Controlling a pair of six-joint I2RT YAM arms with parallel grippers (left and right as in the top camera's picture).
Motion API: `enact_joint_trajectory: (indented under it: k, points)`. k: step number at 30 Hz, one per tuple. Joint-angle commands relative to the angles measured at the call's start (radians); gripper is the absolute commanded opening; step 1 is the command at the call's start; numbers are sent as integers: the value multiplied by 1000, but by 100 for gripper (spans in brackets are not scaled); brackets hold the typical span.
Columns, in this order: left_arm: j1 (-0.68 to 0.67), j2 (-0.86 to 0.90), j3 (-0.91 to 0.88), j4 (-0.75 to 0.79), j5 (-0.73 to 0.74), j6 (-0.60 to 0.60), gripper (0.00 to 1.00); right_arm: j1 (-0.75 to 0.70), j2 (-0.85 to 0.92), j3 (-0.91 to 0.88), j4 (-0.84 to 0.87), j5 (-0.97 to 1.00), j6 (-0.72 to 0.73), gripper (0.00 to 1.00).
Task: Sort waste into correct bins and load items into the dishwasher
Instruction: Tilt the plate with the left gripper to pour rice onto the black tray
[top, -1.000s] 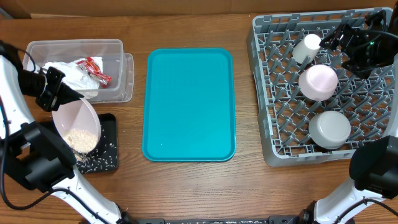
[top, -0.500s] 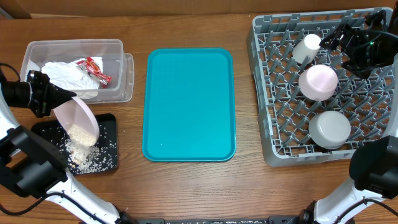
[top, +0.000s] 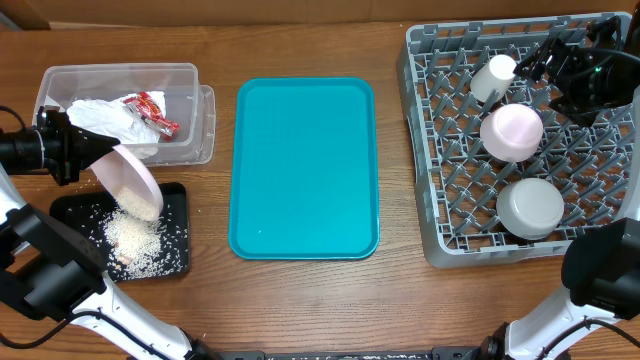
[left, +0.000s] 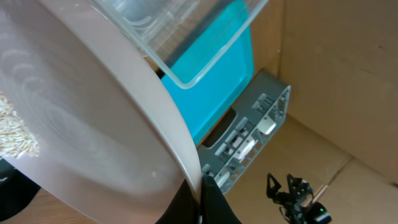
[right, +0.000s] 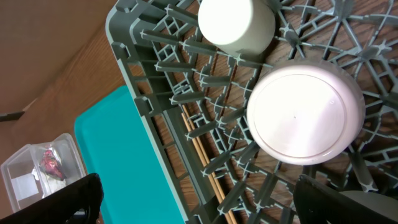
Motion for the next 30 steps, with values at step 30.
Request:
enact_joint_trajectory:
  k: [30]
  points:
    - [34,-39,-201,-4,223,146,4,0,-29,24,2,0,4,100]
